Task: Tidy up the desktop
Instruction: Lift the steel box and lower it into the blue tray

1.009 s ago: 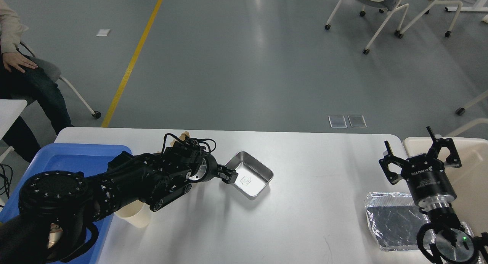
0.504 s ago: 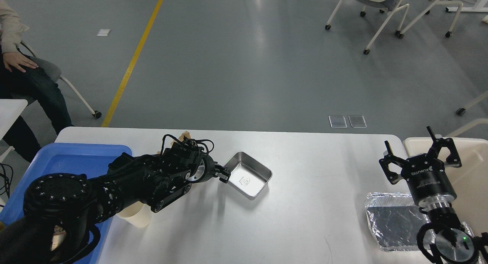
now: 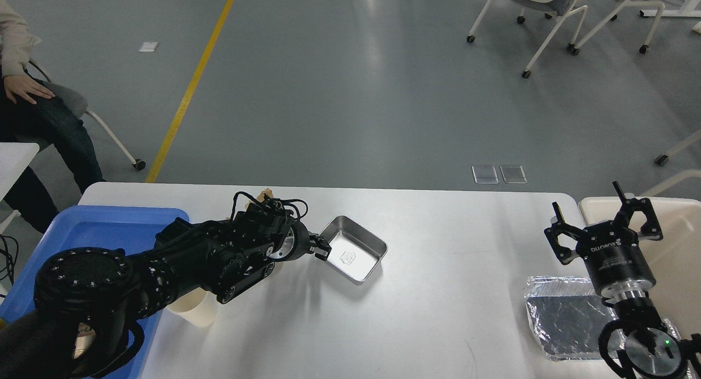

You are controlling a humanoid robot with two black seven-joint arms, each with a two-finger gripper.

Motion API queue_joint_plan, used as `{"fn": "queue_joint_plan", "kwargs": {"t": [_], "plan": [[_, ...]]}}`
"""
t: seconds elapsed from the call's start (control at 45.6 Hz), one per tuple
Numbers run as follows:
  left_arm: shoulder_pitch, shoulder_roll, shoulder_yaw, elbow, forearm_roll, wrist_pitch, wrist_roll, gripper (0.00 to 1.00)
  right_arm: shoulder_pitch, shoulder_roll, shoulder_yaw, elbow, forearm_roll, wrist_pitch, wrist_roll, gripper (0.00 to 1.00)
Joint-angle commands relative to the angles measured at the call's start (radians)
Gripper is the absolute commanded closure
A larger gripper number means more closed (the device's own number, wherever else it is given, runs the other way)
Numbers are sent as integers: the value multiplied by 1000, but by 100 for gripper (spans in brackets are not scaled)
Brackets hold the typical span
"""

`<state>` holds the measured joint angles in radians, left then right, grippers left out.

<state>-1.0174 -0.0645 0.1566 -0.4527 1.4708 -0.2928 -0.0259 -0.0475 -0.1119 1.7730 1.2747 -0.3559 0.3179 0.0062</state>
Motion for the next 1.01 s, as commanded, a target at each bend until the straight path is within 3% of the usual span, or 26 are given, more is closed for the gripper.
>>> {"fn": "queue_joint_plan", "kwargs": {"t": [0.0,0.285,0.526,0.768,0.877,0.987], "plan": [[-4,0,-9,-1,-7,-2,0,100,0,0,-1,0,0,0,0,0],[-168,-9,-16,-15,-182,-25,-22,100,0,0,-1,5,0,0,0,0],[-383,6,-16,-21,-409,-103,-37,100,0,0,-1,5,0,0,0,0],[-572,67,-23,-32,-521,-232,-39,100,0,0,-3,5,0,0,0,0],[-596,161,-19,-84,-520,-258,-39,100,0,-2,-3,5,0,0,0,0],[-601,336,-11,-248,-517,-258,-31,100,0,-2,-3,3,0,0,0,0]]}}
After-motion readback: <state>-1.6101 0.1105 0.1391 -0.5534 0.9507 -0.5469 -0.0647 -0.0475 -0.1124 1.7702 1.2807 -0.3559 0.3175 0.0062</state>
